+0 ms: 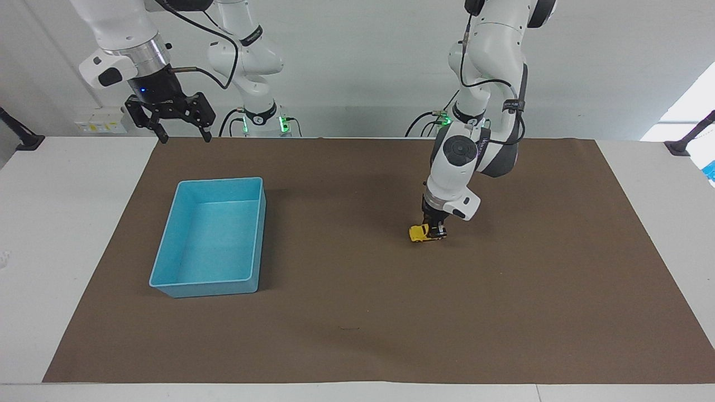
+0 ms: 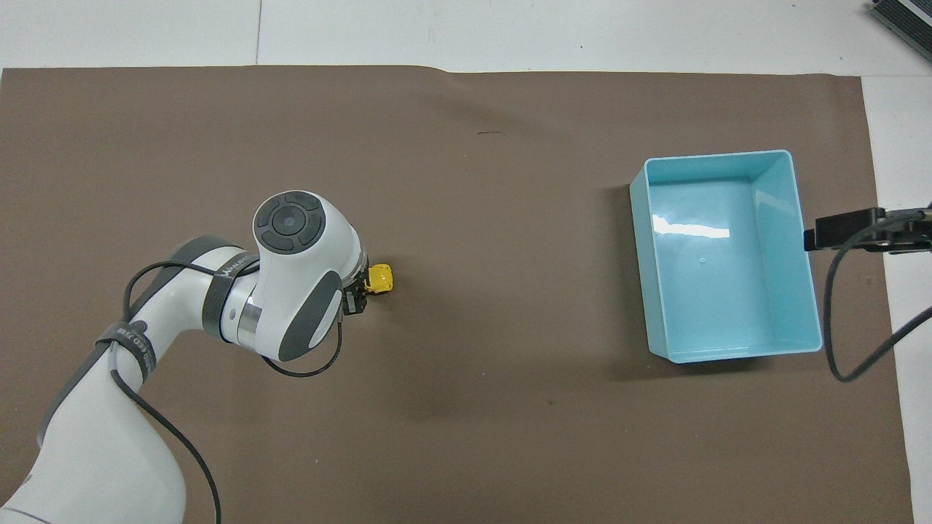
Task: Wind up and store yellow beetle car
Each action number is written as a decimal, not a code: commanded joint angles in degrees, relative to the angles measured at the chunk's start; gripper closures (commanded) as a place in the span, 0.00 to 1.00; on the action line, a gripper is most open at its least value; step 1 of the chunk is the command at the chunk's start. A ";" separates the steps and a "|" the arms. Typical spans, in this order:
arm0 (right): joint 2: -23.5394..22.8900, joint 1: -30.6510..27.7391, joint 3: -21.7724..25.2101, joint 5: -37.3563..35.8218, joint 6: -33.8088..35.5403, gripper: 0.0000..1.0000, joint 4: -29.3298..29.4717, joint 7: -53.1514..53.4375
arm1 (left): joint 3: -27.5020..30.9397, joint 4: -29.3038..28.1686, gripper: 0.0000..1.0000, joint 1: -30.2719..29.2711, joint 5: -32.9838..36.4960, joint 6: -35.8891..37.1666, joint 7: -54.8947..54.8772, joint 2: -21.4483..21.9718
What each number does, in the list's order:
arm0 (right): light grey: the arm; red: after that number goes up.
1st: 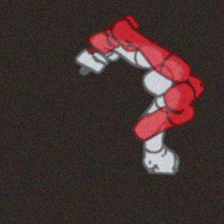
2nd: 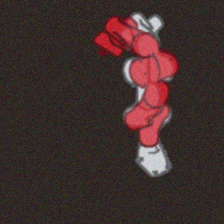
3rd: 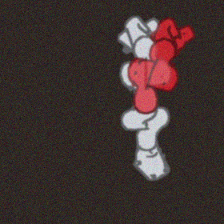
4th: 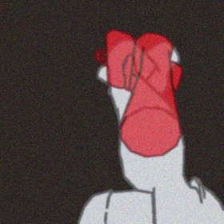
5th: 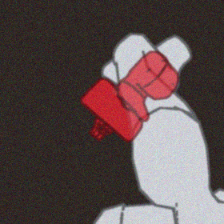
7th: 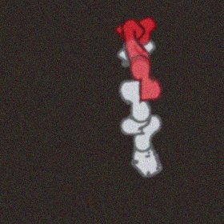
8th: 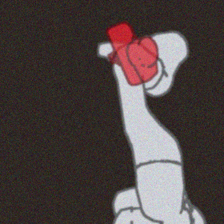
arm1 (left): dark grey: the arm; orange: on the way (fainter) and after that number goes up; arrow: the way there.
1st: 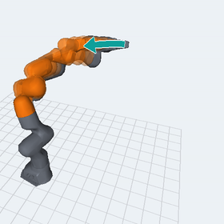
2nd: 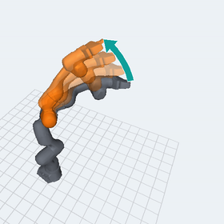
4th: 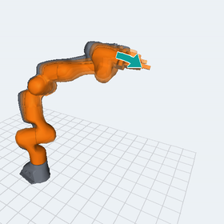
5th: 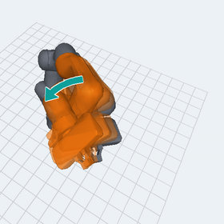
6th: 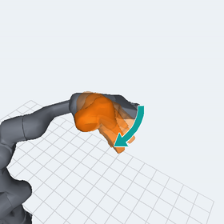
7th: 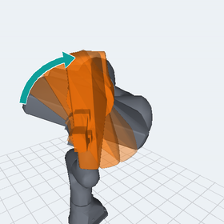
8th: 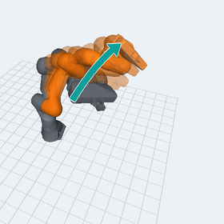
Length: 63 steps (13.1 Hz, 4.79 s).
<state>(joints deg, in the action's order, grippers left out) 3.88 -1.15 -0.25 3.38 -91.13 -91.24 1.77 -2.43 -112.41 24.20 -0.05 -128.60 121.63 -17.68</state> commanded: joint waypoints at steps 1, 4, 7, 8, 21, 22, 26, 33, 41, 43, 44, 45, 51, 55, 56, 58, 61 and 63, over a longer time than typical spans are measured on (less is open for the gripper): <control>0.42 -0.79 -0.27 0.75 0.16 0.00 0.01 0.43 | 0.32 1.48 0.00 -1.35 2.16 2.35 -0.52 0.78; 0.42 -0.79 -0.27 0.66 0.16 0.00 0.01 0.34 | 0.32 5.53 0.00 -1.00 2.16 8.71 -0.52 3.00; 0.42 -0.79 -0.27 0.66 0.16 0.00 0.01 0.34 | 0.32 5.45 0.00 -1.09 2.16 8.11 -0.78 3.09; 0.51 -0.79 -0.27 0.66 0.16 0.00 0.01 0.34 | 0.32 5.45 0.00 -1.17 2.25 8.02 -0.87 3.09; 0.78 -0.70 -0.45 0.93 0.25 0.00 -0.08 -0.10 | 0.41 10.72 0.00 -4.08 2.51 8.45 -18.60 4.22; 0.78 -0.70 -0.45 0.84 0.42 0.00 -0.08 -0.19 | 0.41 10.72 0.00 -4.08 2.42 8.45 -21.06 4.66; 0.78 -0.70 -0.36 0.75 0.86 0.00 -0.08 -0.10 | 0.41 10.55 0.00 -5.56 2.34 10.47 -31.25 7.47; 1.30 -0.52 -0.54 1.10 2.36 0.00 -0.26 -0.54 | 0.41 9.58 0.00 -8.20 2.33 13.38 -51.81 10.64; 1.30 0.09 -1.50 1.19 2.27 0.00 -0.17 -14.58 | 0.41 7.03 0.00 -11.54 2.25 15.57 -76.43 13.28; 1.30 1.05 -1.50 0.67 2.44 0.00 -0.17 -20.20 | 0.41 6.86 0.00 -12.86 2.16 15.75 -81.88 13.63; 1.30 1.84 -1.59 0.32 2.44 0.00 -0.17 -24.06 | 0.41 6.85 0.00 -13.21 2.16 16.36 -84.69 13.72; 1.30 2.63 -1.59 0.23 2.62 0.00 -0.17 -27.66 | 0.41 6.85 0.00 -14.26 2.16 16.63 -86.89 13.90; 1.92 5.72 -1.59 -2.32 3.94 0.00 -0.35 -45.07 | 0.41 5.98 0.00 -17.78 2.16 16.80 -97.53 14.68; 1.92 7.20 -1.68 -2.94 3.85 0.00 -0.35 -57.39 | 0.41 4.31 0.00 -20.85 1.46 16.80 -104.12 16.27; 2.00 7.38 -1.68 -3.20 3.68 0.00 -0.35 -59.58 | 0.41 4.30 0.00 -21.73 1.37 17.24 -106.05 16.53; 1.92 8.18 -1.68 -3.20 3.15 0.00 -0.17 -66.51 | 0.41 4.39 0.00 -23.58 0.32 18.65 -110.53 17.23; 1.92 9.22 -1.77 -3.20 3.15 0.00 -0.17 -70.05 | 0.49 4.48 0.00 -26.22 -0.12 20.58 -117.12 18.11; 1.83 9.76 -1.77 -3.12 3.15 0.00 -0.17 -72.95 | 0.49 4.48 0.00 -27.01 -0.21 21.63 -119.25 18.64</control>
<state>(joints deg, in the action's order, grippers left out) 5.25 8.28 -1.89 1.01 -88.02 -91.22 -68.08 -1.40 -106.25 -1.57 0.72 -108.11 5.05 -1.24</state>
